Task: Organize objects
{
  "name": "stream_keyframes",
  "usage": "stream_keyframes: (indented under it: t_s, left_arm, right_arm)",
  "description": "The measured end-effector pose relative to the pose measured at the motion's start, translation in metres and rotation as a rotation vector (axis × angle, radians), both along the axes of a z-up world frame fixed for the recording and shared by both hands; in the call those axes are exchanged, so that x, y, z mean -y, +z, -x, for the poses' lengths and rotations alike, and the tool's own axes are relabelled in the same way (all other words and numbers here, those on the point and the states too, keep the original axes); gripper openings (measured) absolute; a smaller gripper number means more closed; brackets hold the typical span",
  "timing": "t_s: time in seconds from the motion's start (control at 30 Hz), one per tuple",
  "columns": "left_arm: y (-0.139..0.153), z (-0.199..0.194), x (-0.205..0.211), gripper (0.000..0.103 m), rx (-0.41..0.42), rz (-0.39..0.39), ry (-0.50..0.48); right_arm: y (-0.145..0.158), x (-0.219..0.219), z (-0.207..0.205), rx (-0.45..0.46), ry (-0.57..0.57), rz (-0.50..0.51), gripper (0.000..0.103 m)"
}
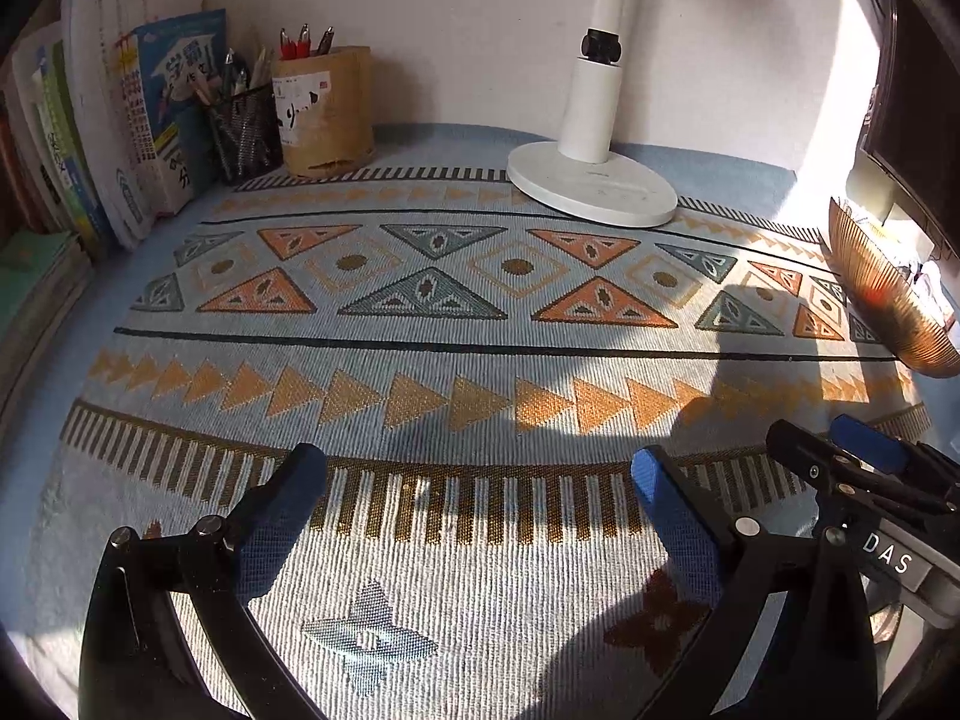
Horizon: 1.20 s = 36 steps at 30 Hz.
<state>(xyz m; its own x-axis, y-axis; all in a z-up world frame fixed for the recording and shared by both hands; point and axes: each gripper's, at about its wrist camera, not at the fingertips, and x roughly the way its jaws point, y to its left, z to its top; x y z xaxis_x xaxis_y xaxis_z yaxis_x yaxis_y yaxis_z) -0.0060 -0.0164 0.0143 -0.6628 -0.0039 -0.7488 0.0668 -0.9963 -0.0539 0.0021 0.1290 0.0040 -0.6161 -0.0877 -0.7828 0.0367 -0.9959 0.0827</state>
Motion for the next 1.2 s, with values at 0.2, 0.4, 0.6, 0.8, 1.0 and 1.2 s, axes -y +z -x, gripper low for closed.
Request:
stream_keyframes:
  t_s: [0.2,0.4,0.6,0.8,1.0,1.2]
  left_arm:
    - [-0.01,0.008,0.002,0.102,0.072,-0.03,-0.009]
    - [-0.014,0.009,0.0,0.102,0.089,-0.002,0.002]
    - [-0.016,0.015,-0.003,0.103,0.11,0.045,0.017]
    - [-0.017,0.016,0.0,0.103,0.102,0.043,0.018]
    - [-0.018,0.033,0.001,0.103,0.101,0.045,-0.026]
    - [-0.02,0.07,0.017,0.103,0.102,0.036,0.073]
  right_arm:
    - [-0.002,-0.001,0.001,0.011,-0.002,-0.003,0.066]
    - [-0.004,0.002,0.004,0.023,0.01,-0.02,0.073]
    - [-0.005,0.003,0.006,0.039,-0.001,-0.029,0.084]
    - [-0.009,0.007,0.015,0.086,-0.017,-0.104,0.1]
    - [-0.012,0.004,0.034,0.099,-0.038,-0.087,0.103]
    - [-0.012,0.015,0.07,0.067,0.0,-0.09,0.103]
